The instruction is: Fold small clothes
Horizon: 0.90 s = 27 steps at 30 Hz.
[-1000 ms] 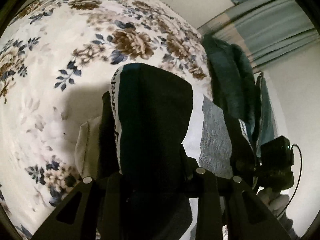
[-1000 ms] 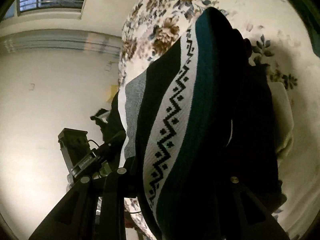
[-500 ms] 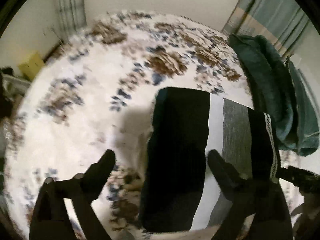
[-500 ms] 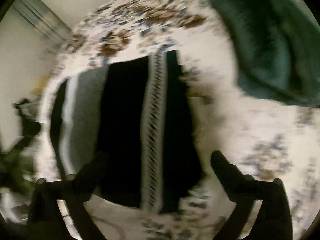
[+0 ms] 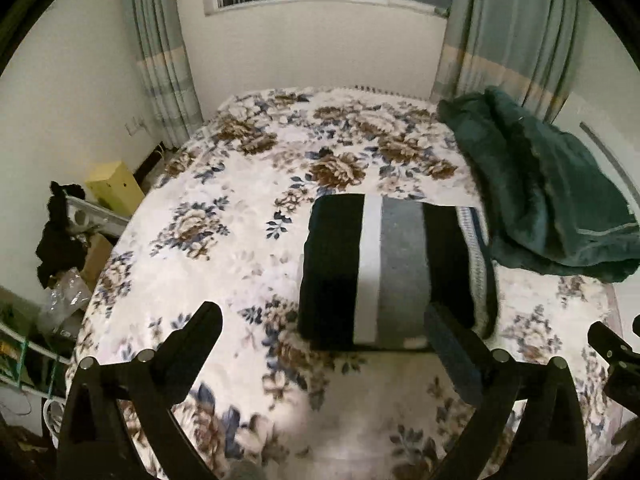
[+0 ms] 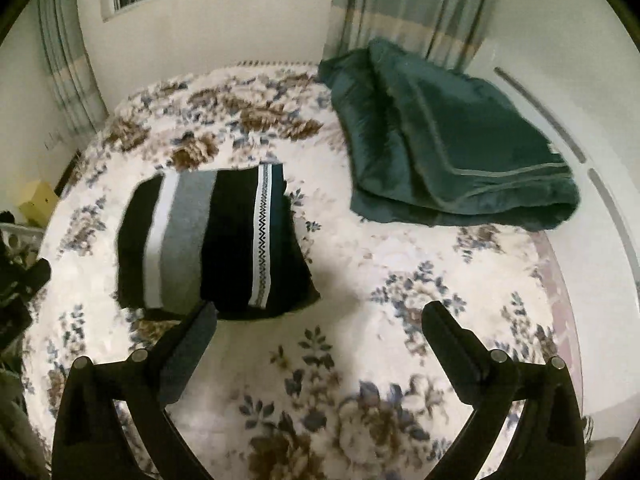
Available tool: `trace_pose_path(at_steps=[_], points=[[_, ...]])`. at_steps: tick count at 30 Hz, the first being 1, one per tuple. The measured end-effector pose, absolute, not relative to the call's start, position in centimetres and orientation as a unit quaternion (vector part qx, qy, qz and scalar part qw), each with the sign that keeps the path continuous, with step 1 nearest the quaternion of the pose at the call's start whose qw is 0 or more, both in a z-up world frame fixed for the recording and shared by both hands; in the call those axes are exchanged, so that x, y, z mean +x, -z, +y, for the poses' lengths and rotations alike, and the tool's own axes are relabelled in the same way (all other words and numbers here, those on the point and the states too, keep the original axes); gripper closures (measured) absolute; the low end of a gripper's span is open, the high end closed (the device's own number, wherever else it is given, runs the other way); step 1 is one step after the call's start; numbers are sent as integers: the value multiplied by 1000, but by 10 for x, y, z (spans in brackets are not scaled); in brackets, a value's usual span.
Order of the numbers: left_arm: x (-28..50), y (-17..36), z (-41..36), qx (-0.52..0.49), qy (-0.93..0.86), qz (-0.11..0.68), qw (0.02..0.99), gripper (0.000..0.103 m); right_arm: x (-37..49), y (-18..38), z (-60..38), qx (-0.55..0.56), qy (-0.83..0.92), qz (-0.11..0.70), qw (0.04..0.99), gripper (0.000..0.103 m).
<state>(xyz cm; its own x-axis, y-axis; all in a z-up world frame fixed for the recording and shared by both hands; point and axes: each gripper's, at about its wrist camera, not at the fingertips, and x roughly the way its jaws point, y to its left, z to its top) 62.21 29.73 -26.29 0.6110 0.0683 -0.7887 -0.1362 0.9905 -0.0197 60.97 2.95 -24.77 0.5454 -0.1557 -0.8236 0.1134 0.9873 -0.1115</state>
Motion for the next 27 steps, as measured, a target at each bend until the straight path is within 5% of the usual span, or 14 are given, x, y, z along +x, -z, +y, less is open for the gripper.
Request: trace_pose_path(at_steps=[13, 27], points=[[445, 129, 268, -33, -37, 373, 927, 0, 371, 61, 9, -29, 78, 357, 930, 0], [296, 49, 240, -27, -69, 306, 949, 0, 195, -34, -19, -22, 29, 275, 961, 0]])
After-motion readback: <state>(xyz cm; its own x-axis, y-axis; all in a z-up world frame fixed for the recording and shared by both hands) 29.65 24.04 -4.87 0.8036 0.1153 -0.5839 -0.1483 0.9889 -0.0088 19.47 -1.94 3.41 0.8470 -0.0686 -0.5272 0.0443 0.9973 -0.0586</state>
